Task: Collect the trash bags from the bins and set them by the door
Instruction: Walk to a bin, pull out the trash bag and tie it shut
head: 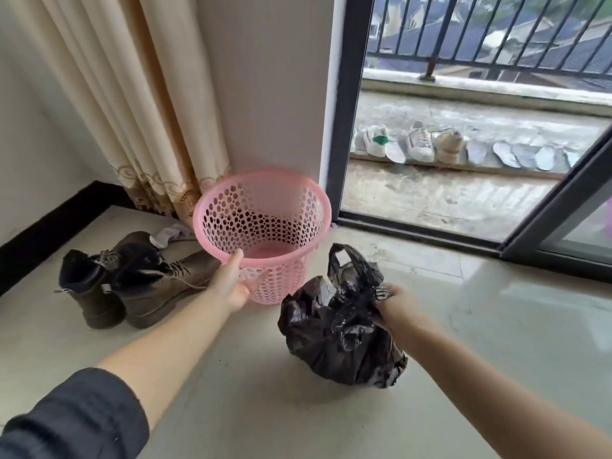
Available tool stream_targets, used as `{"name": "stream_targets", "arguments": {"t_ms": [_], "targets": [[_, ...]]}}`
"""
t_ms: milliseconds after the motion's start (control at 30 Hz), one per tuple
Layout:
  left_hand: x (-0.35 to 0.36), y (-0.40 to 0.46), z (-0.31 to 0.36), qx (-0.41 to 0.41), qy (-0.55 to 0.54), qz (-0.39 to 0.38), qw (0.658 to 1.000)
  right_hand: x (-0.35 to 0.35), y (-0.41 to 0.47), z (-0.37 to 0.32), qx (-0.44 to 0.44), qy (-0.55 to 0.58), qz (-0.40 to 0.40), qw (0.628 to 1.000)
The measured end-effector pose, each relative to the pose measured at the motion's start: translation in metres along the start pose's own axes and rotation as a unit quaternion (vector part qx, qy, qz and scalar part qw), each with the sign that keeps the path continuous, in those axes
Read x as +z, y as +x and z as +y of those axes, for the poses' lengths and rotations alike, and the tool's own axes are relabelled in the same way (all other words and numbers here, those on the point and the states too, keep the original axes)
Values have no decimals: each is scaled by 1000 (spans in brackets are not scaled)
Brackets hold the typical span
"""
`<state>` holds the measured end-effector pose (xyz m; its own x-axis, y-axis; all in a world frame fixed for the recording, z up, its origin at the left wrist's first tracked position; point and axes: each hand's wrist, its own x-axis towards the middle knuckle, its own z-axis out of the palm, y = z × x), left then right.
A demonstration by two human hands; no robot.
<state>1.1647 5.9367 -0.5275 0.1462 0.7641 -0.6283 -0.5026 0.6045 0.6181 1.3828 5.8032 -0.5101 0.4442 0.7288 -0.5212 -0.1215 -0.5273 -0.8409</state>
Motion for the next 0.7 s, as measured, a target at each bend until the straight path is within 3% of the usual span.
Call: {"name": "stream_targets", "arguments": {"t_ms": [133, 200, 300, 367, 467, 567, 633, 700], "targets": [[6, -22, -13, -63, 215, -31, 974, 6, -6, 12, 46, 12, -25, 999], [18, -45, -23, -86, 357, -93, 926, 6, -8, 4, 35, 22, -40, 998], [41, -82, -34, 55, 550, -205, 808, 4, -11, -7, 6, 17, -62, 998], [50, -95, -41, 125, 575, -269, 762, 1, -14, -12, -27, -11, -80, 996], [56, -91, -40, 155, 526, -242, 800, -5, -23, -21, -98, -139, -108, 980], [54, -79, -34, 129, 494, -233, 828, -9, -33, -29, -160, -211, -164, 950], [55, -81, -34, 111, 515, -300, 795, -11, -36, -32, -184, -231, -183, 938], [58, -88, -37, 142, 581, -360, 716, -13, -35, -34, -186, -226, -183, 939]]}}
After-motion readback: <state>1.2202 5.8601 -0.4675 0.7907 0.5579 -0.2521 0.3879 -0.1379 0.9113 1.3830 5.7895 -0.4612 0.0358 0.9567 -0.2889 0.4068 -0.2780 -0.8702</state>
